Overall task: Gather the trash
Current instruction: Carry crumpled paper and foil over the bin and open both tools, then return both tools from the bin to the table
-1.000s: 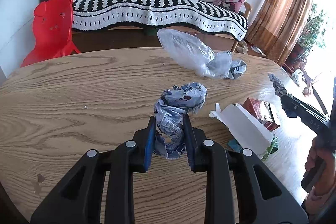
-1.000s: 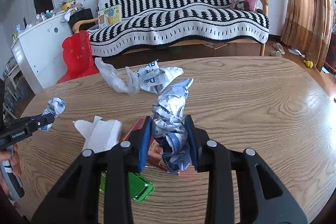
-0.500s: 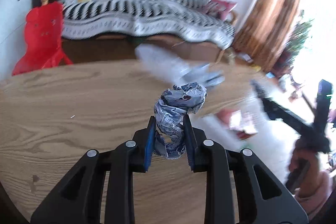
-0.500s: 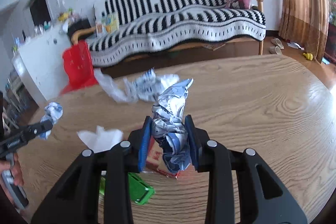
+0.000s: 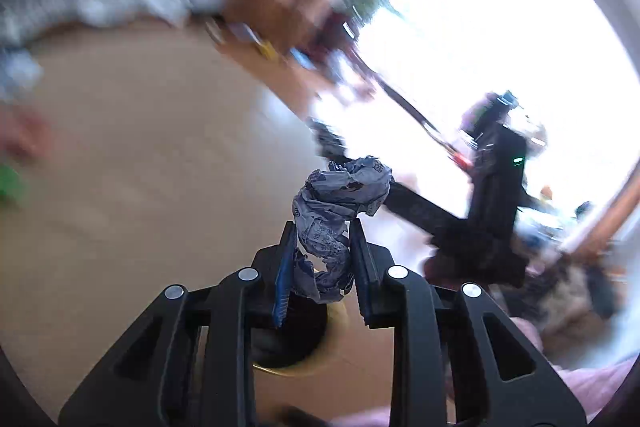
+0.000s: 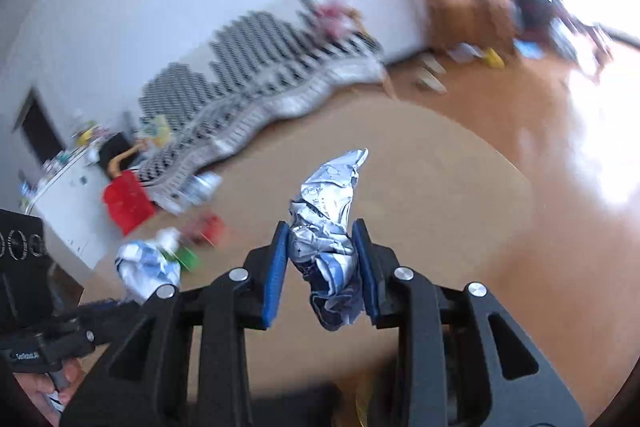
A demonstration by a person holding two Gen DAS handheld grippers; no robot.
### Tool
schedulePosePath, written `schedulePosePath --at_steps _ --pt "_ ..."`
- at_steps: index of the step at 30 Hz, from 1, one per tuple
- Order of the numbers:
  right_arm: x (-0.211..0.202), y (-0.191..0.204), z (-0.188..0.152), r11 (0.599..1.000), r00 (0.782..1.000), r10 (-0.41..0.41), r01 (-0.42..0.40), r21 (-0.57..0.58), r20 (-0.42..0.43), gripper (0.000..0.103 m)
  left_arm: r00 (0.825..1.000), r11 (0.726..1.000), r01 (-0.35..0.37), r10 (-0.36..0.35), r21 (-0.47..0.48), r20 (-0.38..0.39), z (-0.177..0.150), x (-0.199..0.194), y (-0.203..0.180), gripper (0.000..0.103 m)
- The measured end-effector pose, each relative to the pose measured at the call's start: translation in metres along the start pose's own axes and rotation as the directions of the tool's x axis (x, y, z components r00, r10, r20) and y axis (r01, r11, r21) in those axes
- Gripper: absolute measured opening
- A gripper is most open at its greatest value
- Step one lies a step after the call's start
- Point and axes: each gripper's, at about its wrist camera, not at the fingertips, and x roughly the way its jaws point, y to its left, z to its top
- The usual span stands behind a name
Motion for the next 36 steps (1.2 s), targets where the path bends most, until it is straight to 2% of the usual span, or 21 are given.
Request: schedulePosePath --at_steps 1,4,6,8,10,13,17,23,24,25,26,27,29,31,32,34,36 --pt "-0.008 -0.03 -0.015 0.998 0.999 -0.038 0.04 0.052 -0.025 0.032 0.999 1.0 0.012 -0.013 -0.009 -0.05 -0.008 0.023 -0.008 0.025" --pt "-0.018 -0.099 -0.059 0.973 0.993 -0.072 0.091 0.211 -0.097 0.032 0.982 0.999 -0.026 0.03 0.025 -0.187 -0.04 0.091 -0.027 0.024" --pt "-0.015 -0.123 -0.082 0.96 0.987 -0.078 0.112 0.257 -0.139 0.032 0.965 0.998 -0.053 0.058 0.026 -0.255 -0.059 0.122 -0.023 0.023" --pt "-0.006 -0.14 -0.1 0.949 0.982 -0.059 0.112 0.296 -0.181 0.032 0.947 0.993 -0.11 0.116 0.038 -0.298 -0.073 0.139 -0.013 0.023" --pt "0.001 -0.148 -0.105 0.941 0.979 -0.04 0.104 0.322 -0.198 0.032 0.939 0.988 -0.148 0.151 0.033 -0.31 -0.077 0.145 -0.005 0.023" --pt "0.013 -0.146 -0.106 0.94 0.978 -0.01 0.081 0.333 -0.21 0.032 0.936 0.985 -0.171 0.17 0.021 -0.309 -0.071 0.15 0.002 0.023" --pt "0.026 -0.137 -0.101 0.941 0.977 0.024 0.05 0.335 -0.213 0.032 0.93 0.983 -0.18 0.177 0.021 -0.321 -0.069 0.153 0.005 0.023" --pt "0.033 -0.146 -0.103 0.911 0.974 0.073 0.023 0.411 -0.215 0.032 0.919 0.979 -0.203 0.198 0.02 -0.341 -0.074 0.154 0.007 0.023" --pt "0.033 -0.148 -0.103 0.902 0.972 0.096 0.006 0.431 -0.214 0.033 0.913 0.975 -0.22 0.214 0.023 -0.348 -0.073 0.157 0.008 0.026" --pt "0.033 -0.151 -0.102 0.889 0.97 0.116 -0.006 0.457 -0.213 0.039 0.902 0.967 -0.254 0.246 0.027 -0.356 -0.073 0.161 0.01 0.035" --pt "0.032 -0.153 -0.101 0.88 0.97 0.117 -0.001 0.475 -0.214 0.067 0.895 0.96 -0.278 0.269 0.026 -0.357 -0.074 0.162 0.012 0.072" --pt "0.029 -0.157 -0.1 0.865 0.973 0.097 0.021 0.501 -0.209 0.095 0.897 0.952 -0.307 0.295 0.015 -0.33 -0.075 0.159 0.012 0.097" --pt "0.019 -0.16 -0.098 0.851 0.984 0.027 0.069 0.52 -0.175 0.097 0.91 0.946 -0.323 0.315 0.015 -0.271 -0.075 0.152 0.009 0.097" --pt "0.008 -0.162 -0.093 0.841 0.969 -0.16 0.235 0.488 -0.191 0.097 0.916 0.95 -0.31 0.304 0.021 -0.262 -0.074 0.148 0.007 0.097" --pt "0.003 -0.16 -0.091 0.831 0.947 -0.256 0.317 0.457 -0.192 0.097 0.919 0.951 -0.309 0.304 0.021 -0.25 -0.073 0.144 0.006 0.097" --pt "-0.014 -0.143 -0.083 0.826 0.884 -0.459 0.46 0.326 -0.084 0.097 0.929 0.951 -0.307 0.306 0.025 -0.208 -0.066 0.128 0.002 0.097" --pt "-0.026 -0.118 -0.079 0.832 0.844 -0.535 0.516 0.202 0.048 0.097 0.943 0.948 -0.316 0.319 0.042 -0.095 -0.05 0.091 -0.007 0.097"
